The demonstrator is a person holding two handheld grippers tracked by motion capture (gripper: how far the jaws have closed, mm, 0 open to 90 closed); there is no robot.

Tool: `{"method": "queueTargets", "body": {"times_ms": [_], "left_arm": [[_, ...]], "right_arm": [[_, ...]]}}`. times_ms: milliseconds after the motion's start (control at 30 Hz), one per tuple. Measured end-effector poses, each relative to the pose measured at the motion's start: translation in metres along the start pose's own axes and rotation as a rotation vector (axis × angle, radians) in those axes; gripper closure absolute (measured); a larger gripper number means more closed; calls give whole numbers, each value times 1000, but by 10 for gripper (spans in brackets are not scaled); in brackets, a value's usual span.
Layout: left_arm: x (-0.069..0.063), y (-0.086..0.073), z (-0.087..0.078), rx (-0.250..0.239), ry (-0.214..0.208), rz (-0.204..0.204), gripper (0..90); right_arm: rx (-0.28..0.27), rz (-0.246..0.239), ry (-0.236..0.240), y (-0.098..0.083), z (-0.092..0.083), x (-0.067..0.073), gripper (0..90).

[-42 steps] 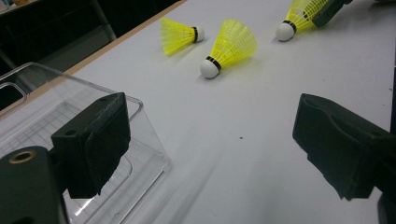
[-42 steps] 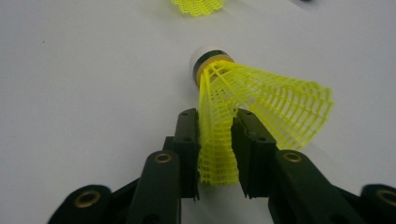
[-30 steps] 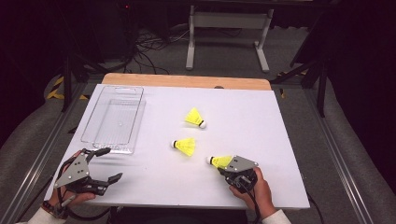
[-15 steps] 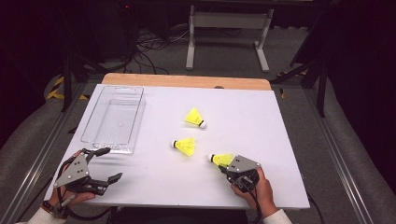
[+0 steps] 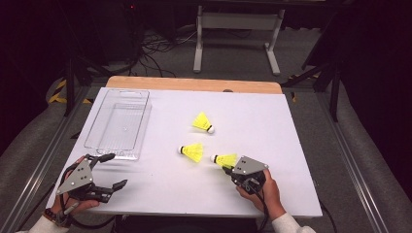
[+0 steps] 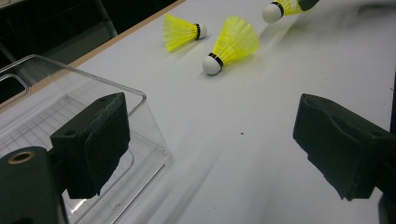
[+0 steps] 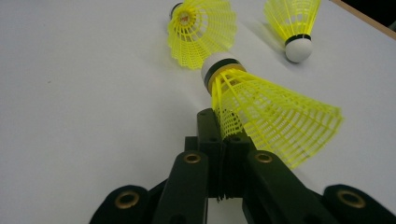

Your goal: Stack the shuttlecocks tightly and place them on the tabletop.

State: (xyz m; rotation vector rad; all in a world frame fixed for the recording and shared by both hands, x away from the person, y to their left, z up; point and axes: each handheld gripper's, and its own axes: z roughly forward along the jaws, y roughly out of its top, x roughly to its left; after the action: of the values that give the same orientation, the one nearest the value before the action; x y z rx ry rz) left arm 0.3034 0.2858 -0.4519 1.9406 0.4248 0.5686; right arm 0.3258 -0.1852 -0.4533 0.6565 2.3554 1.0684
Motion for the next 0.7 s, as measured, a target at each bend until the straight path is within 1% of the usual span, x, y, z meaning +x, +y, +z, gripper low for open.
{"method": "queueTargets", "body": {"times_ms": [100, 133, 200, 267, 367, 533, 700], "left_arm": [[0, 0, 0, -1, -1, 1, 118], [1, 0, 0, 1, -3, -1, 118], [1, 0, 0, 3, -2, 1, 118], [1, 0, 0, 2, -3, 1, 118], [1, 0, 0, 2, -1, 0, 118], [1, 0, 0, 2, -1, 0, 118], [1, -1, 0, 1, -2, -2, 119]], "right_arm": [[-5, 0, 11, 3, 3, 0, 895], [-10, 0, 26, 5, 7, -1, 895], [-10, -6, 27, 6, 9, -1, 895], [-11, -16, 42, 10, 14, -1, 895], [-13, -25, 55, 13, 18, -2, 895], [-1, -47, 73, 20, 31, 0, 895], [3, -56, 92, 24, 42, -1, 895]]}}
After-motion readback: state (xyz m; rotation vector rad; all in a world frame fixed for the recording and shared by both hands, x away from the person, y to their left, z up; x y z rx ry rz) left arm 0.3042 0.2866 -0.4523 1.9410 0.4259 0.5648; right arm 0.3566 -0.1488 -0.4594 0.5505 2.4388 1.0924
